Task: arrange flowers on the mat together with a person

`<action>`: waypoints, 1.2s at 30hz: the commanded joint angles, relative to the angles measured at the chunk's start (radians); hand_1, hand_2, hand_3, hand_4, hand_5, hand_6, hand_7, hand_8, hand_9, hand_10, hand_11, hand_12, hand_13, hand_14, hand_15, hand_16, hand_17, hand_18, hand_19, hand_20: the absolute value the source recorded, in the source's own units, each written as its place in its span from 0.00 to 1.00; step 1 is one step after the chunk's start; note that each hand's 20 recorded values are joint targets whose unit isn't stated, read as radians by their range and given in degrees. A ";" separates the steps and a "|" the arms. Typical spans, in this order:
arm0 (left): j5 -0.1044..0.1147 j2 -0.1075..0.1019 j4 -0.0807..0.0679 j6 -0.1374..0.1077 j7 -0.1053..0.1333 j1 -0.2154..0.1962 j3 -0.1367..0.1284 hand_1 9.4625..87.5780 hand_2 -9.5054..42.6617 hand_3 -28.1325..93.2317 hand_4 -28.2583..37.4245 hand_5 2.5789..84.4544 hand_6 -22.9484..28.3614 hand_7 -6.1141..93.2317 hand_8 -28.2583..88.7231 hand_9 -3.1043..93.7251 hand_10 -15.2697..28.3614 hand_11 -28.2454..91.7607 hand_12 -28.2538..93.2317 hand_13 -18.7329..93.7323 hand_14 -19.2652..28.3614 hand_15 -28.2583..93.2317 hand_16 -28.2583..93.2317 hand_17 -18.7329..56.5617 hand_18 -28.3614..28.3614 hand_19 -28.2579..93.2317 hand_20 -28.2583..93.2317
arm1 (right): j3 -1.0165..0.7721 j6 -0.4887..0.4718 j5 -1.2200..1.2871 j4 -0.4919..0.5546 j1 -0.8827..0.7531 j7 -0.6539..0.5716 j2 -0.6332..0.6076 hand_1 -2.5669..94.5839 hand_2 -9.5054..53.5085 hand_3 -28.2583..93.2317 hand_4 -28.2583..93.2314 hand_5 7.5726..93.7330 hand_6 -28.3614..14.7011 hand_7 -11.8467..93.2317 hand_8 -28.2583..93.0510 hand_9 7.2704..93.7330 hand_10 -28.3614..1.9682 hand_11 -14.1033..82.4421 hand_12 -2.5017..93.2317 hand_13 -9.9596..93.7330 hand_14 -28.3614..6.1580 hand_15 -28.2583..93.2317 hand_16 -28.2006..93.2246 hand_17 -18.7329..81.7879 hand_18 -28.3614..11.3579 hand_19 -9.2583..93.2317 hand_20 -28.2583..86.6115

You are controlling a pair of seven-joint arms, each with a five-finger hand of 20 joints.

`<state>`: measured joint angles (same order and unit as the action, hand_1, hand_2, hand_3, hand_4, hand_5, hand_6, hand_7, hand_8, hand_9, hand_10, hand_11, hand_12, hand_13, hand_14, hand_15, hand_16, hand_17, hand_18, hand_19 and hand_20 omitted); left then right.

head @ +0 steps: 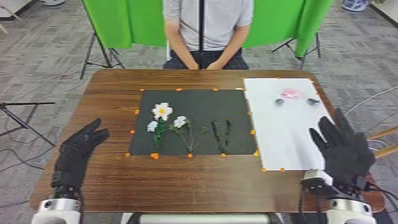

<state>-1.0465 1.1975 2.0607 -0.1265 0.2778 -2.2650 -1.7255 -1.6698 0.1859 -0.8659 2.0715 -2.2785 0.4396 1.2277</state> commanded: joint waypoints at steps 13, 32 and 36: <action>0.055 -0.017 -0.020 -0.101 0.120 0.016 0.050 0.20 0.02 0.82 0.01 0.54 0.56 0.13 0.19 0.53 0.68 0.37 0.32 0.51 0.73 0.32 0.23 0.44 0.66 0.27 0.39 | 0.040 0.043 -0.062 -0.010 0.051 -0.024 -0.007 0.04 0.18 0.87 0.07 0.35 0.48 0.17 0.16 0.31 0.45 0.17 0.10 0.32 0.57 0.27 0.26 0.33 0.45 0.09 0.42; 0.074 -0.008 -0.015 -0.111 0.122 0.008 0.053 0.20 0.03 0.82 0.02 0.55 0.58 0.14 0.19 0.54 0.70 0.37 0.31 0.53 0.73 0.33 0.21 0.45 0.66 0.26 0.39 | 0.060 0.084 -0.065 -0.009 0.067 -0.030 -0.007 0.06 0.18 0.88 0.07 0.44 0.43 0.18 0.15 0.38 0.47 0.18 0.06 0.37 0.58 0.32 0.17 0.38 0.53 0.09 0.42; 0.080 -0.009 -0.014 -0.125 0.130 0.007 0.057 0.20 0.04 0.82 0.02 0.58 0.62 0.12 0.19 0.56 0.71 0.36 0.30 0.54 0.72 0.33 0.20 0.46 0.64 0.27 0.39 | 0.065 0.089 -0.064 -0.010 0.071 -0.029 -0.009 0.06 0.18 0.88 0.07 0.44 0.43 0.18 0.15 0.39 0.47 0.19 0.07 0.37 0.59 0.32 0.16 0.38 0.53 0.09 0.42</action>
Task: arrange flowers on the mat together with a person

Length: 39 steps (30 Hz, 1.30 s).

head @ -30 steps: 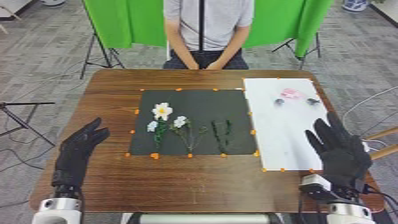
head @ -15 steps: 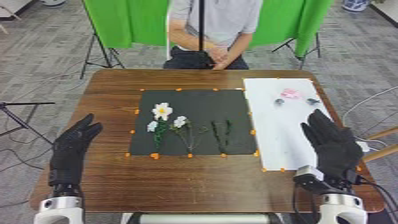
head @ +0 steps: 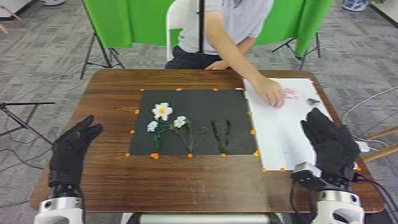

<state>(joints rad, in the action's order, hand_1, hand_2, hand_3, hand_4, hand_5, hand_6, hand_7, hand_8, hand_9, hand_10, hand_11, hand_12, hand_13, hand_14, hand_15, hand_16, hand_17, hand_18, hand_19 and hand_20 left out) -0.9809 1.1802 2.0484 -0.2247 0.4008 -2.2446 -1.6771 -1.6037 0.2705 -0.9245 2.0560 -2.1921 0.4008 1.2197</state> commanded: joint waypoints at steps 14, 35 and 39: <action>0.025 0.007 0.002 -0.043 0.015 -0.017 0.014 0.17 0.08 0.84 0.00 0.50 0.60 0.11 0.19 0.47 0.68 0.33 0.28 0.48 0.68 0.32 0.18 0.46 0.65 0.27 0.38 | -0.019 -0.009 -0.001 0.013 -0.045 0.023 -0.001 0.06 0.18 0.88 0.06 0.45 0.45 0.18 0.15 0.39 0.48 0.19 0.07 0.38 0.60 0.33 0.16 0.38 0.53 0.09 0.42; 0.034 0.001 0.005 -0.032 -0.007 -0.015 0.004 0.16 0.04 0.84 0.00 0.49 0.55 0.13 0.19 0.49 0.66 0.34 0.30 0.49 0.71 0.32 0.20 0.41 0.71 0.26 0.40 | -0.004 0.026 -0.009 0.013 -0.018 -0.006 -0.003 0.07 0.18 0.88 0.07 0.45 0.47 0.19 0.15 0.40 0.50 0.19 0.08 0.38 0.61 0.34 0.15 0.38 0.51 0.09 0.42; 0.031 0.000 0.005 -0.028 -0.011 -0.014 0.003 0.16 0.05 0.83 0.00 0.49 0.55 0.13 0.19 0.49 0.66 0.34 0.30 0.49 0.72 0.32 0.20 0.41 0.71 0.26 0.40 | 0.015 0.046 -0.013 0.007 0.014 -0.024 -0.006 0.07 0.18 0.88 0.07 0.45 0.47 0.19 0.15 0.40 0.49 0.19 0.08 0.38 0.60 0.34 0.16 0.38 0.51 0.10 0.42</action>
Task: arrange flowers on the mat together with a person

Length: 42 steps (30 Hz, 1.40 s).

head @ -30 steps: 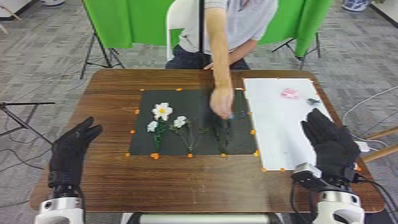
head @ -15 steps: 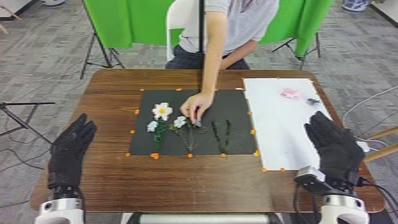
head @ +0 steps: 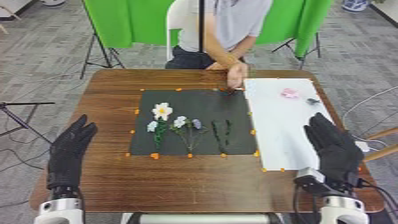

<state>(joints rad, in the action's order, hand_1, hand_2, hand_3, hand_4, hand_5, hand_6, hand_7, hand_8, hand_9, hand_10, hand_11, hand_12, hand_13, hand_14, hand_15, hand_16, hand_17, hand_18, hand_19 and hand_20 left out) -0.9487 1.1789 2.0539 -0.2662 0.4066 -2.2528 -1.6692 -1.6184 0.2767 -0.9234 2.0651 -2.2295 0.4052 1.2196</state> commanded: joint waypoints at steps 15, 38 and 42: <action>-0.003 0.003 -0.001 0.015 -0.015 0.000 -0.004 0.16 0.05 0.84 0.00 0.50 0.56 0.13 0.19 0.50 0.66 0.35 0.31 0.49 0.72 0.32 0.21 0.41 0.71 0.26 0.40 | 0.058 0.211 -0.511 -0.055 0.384 -0.349 -0.316 0.21 0.05 0.85 0.08 0.44 0.54 0.22 0.16 0.43 0.45 0.20 0.13 0.44 0.48 0.36 0.24 0.43 0.35 0.20 0.50; -0.009 0.013 0.009 0.015 -0.024 -0.016 -0.007 0.16 0.05 0.83 0.00 0.51 0.56 0.13 0.19 0.51 0.67 0.36 0.31 0.49 0.72 0.32 0.21 0.41 0.71 0.26 0.40 | 0.572 -0.228 -1.400 -0.454 0.996 -1.011 -0.597 0.36 0.00 0.80 0.05 0.49 0.61 0.23 0.16 0.56 0.34 0.29 0.23 0.77 0.46 0.58 0.41 0.59 0.24 0.78 0.57; -0.010 0.016 0.012 0.014 -0.026 -0.022 -0.006 0.16 0.05 0.83 0.00 0.51 0.56 0.13 0.19 0.51 0.67 0.36 0.31 0.49 0.73 0.32 0.21 0.41 0.71 0.26 0.40 | 0.626 -0.238 -1.405 -0.505 1.035 -1.002 -0.588 0.37 0.00 0.80 0.05 0.51 0.63 0.24 0.16 0.60 0.36 0.31 0.23 0.80 0.50 0.59 0.41 0.62 0.25 0.80 0.57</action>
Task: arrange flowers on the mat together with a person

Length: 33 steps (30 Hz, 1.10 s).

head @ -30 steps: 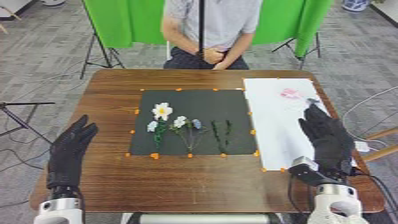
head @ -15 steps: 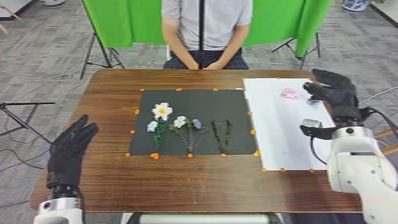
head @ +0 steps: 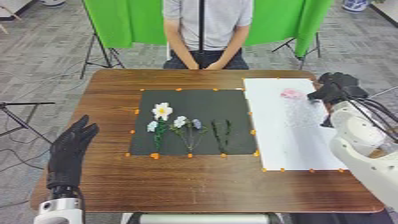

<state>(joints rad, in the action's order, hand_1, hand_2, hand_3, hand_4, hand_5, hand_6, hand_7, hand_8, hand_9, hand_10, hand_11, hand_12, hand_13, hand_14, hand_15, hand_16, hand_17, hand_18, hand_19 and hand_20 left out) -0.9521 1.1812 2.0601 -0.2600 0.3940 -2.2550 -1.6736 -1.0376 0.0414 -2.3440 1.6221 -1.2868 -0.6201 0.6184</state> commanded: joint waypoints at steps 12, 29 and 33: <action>-0.010 0.016 0.004 0.015 -0.023 -0.017 0.000 0.17 0.05 0.83 0.00 0.51 0.56 0.13 0.19 0.51 0.67 0.36 0.31 0.50 0.73 0.32 0.21 0.40 0.71 0.26 0.40 | 0.214 -0.050 0.011 -0.229 0.216 0.036 0.073 0.39 0.00 0.78 0.06 0.57 0.66 0.25 0.15 0.72 0.43 0.31 0.22 0.90 0.62 0.57 0.44 0.71 0.34 0.85 0.51; -0.014 0.016 0.007 0.018 -0.037 -0.018 -0.003 0.17 0.05 0.83 0.01 0.51 0.56 0.13 0.19 0.51 0.67 0.36 0.31 0.50 0.73 0.32 0.21 0.40 0.72 0.26 0.40 | 0.242 -0.025 0.014 -0.297 0.182 0.011 0.120 0.46 0.00 0.79 0.03 0.64 0.69 0.27 0.14 0.81 0.55 0.33 0.22 0.97 0.73 0.54 0.46 0.79 0.44 0.90 0.45; -0.014 0.016 0.008 0.017 -0.038 -0.021 -0.004 0.17 0.05 0.83 0.01 0.52 0.57 0.13 0.19 0.51 0.67 0.36 0.31 0.50 0.73 0.32 0.21 0.40 0.72 0.26 0.40 | 0.246 0.038 0.033 -0.309 0.168 0.004 0.126 0.51 0.00 0.79 0.01 0.67 0.69 0.27 0.14 0.85 0.59 0.32 0.24 0.99 0.75 0.53 0.47 0.80 0.46 0.91 0.43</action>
<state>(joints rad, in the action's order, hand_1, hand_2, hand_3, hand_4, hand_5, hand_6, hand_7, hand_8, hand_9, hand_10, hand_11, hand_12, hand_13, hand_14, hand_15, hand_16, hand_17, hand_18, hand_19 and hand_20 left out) -0.9596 1.1895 2.0646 -0.2517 0.3684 -2.2610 -1.6740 -0.7980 0.0034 -2.3211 1.3333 -1.0844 -0.6004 0.7336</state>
